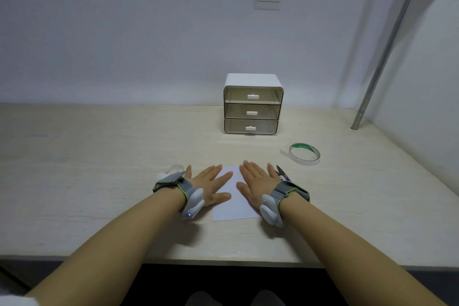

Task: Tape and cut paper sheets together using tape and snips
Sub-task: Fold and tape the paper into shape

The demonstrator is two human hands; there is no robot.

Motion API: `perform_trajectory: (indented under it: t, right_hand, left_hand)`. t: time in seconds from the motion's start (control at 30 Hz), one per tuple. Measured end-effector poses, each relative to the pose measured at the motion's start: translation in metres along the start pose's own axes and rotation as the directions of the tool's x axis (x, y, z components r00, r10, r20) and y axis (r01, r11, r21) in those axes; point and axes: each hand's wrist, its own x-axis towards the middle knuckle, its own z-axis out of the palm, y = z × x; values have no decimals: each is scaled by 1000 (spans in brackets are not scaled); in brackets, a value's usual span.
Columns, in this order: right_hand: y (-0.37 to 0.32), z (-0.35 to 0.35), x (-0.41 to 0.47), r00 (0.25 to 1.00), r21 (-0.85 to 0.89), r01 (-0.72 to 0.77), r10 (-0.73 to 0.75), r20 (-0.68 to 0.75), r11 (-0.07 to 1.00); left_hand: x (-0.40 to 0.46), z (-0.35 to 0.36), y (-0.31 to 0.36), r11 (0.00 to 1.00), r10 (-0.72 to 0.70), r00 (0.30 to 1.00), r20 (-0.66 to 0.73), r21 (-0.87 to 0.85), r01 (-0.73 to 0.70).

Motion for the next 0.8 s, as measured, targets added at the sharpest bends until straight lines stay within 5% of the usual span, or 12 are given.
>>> perform_trajectory:
  t: [0.13, 0.7, 0.8]
  right_hand:
    - [5, 2, -5, 997, -10, -70, 70, -24, 997]
    - [39, -9, -50, 999, -164, 49, -47, 15, 985]
    - [57, -25, -43, 997, -107, -31, 22, -78, 994]
  left_hand:
    - [-8, 5, -4, 999, 39, 999, 0, 8, -39]
    - [-19, -6, -2, 999, 38, 999, 29, 31, -39]
    - [-16, -10, -5, 998, 43, 998, 39, 45, -45]
